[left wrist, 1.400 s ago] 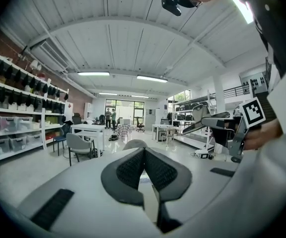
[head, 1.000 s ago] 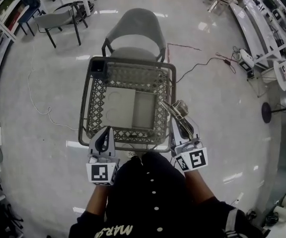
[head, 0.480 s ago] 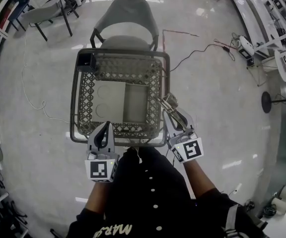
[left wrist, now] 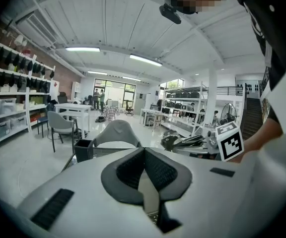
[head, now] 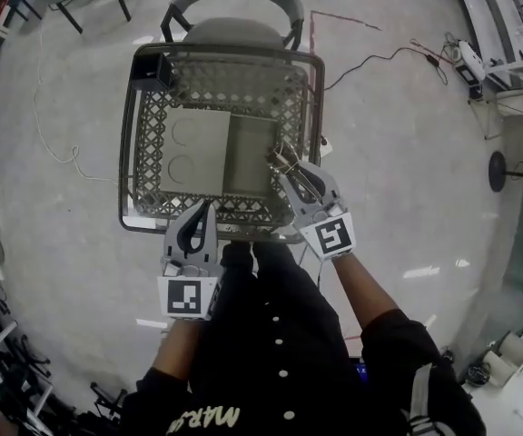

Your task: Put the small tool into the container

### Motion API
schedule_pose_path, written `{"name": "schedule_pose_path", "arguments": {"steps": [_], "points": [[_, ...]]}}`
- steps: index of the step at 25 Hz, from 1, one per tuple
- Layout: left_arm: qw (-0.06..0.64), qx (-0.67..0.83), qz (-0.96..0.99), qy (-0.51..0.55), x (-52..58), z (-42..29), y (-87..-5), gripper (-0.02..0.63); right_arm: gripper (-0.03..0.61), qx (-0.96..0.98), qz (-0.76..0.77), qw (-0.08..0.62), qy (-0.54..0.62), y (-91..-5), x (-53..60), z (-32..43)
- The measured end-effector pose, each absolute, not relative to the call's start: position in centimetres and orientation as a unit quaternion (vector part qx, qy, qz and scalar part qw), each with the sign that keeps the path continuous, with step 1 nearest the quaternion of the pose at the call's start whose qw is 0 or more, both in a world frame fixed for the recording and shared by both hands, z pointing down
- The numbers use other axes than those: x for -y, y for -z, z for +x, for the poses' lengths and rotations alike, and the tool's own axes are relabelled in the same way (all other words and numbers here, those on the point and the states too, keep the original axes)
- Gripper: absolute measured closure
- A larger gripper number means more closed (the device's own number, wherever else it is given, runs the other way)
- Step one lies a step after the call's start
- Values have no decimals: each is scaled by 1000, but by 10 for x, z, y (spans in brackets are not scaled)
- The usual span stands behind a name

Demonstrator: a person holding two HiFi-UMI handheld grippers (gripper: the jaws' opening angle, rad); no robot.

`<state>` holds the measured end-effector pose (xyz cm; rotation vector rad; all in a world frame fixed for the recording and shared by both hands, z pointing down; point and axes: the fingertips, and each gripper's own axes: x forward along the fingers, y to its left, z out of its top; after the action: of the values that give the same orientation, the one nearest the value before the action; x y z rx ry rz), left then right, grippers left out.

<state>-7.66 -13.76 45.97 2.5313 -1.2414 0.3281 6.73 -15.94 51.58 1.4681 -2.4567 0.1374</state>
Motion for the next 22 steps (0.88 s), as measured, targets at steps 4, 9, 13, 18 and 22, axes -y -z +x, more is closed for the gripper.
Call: {"name": "schedule_pose_path", "arguments": {"steps": [4, 9, 13, 18, 22], "points": [[164, 431, 879, -123, 136, -72, -472, 589, 486, 865, 464, 188, -43, -556, 165, 51], [181, 426, 876, -132, 140, -66, -493, 589, 486, 878, 415, 237, -27, -602, 175, 39], [190, 427, 874, -137, 142, -62, -507, 589, 486, 881, 387, 273, -6, -632, 182, 32], [202, 427, 870, -141, 142, -59, -519, 589, 486, 873, 366, 319, 40, -661, 195, 26], [212, 429, 867, -142, 141, -57, -528, 589, 486, 862, 351, 355, 85, -678, 203, 22]]}}
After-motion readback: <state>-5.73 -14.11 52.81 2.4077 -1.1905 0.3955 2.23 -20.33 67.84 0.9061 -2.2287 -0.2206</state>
